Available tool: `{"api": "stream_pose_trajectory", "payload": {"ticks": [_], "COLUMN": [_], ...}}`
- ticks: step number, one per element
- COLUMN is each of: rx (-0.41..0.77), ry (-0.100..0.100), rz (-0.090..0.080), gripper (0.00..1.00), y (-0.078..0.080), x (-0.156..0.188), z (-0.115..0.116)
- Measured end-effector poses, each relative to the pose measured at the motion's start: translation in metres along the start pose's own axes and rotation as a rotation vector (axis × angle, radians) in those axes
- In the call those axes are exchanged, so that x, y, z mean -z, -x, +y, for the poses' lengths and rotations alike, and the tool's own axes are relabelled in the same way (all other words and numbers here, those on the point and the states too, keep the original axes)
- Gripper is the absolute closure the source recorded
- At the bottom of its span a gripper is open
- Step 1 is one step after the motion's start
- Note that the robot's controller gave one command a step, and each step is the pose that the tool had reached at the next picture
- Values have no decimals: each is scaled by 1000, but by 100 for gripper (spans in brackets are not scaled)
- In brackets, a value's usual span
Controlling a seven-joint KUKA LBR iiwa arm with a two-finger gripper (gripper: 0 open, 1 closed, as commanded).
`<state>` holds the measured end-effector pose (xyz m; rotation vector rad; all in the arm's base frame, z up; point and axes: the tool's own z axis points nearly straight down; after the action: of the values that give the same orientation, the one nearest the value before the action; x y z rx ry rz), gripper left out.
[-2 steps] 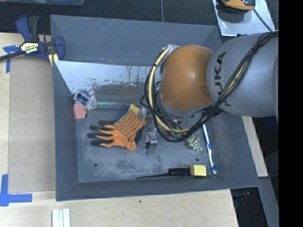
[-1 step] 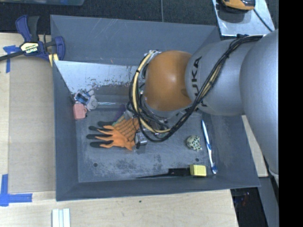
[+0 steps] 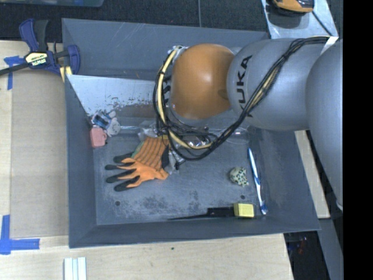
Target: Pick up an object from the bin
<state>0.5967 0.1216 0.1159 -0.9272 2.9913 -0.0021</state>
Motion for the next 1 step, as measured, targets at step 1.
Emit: {"api": "stream_pose_trajectory", "payload": {"ticks": [1], "rx": [-338], "ry": [1], "rz": [4], "gripper": [0], "y": [-7], "x": [-14], "z": [19]}}
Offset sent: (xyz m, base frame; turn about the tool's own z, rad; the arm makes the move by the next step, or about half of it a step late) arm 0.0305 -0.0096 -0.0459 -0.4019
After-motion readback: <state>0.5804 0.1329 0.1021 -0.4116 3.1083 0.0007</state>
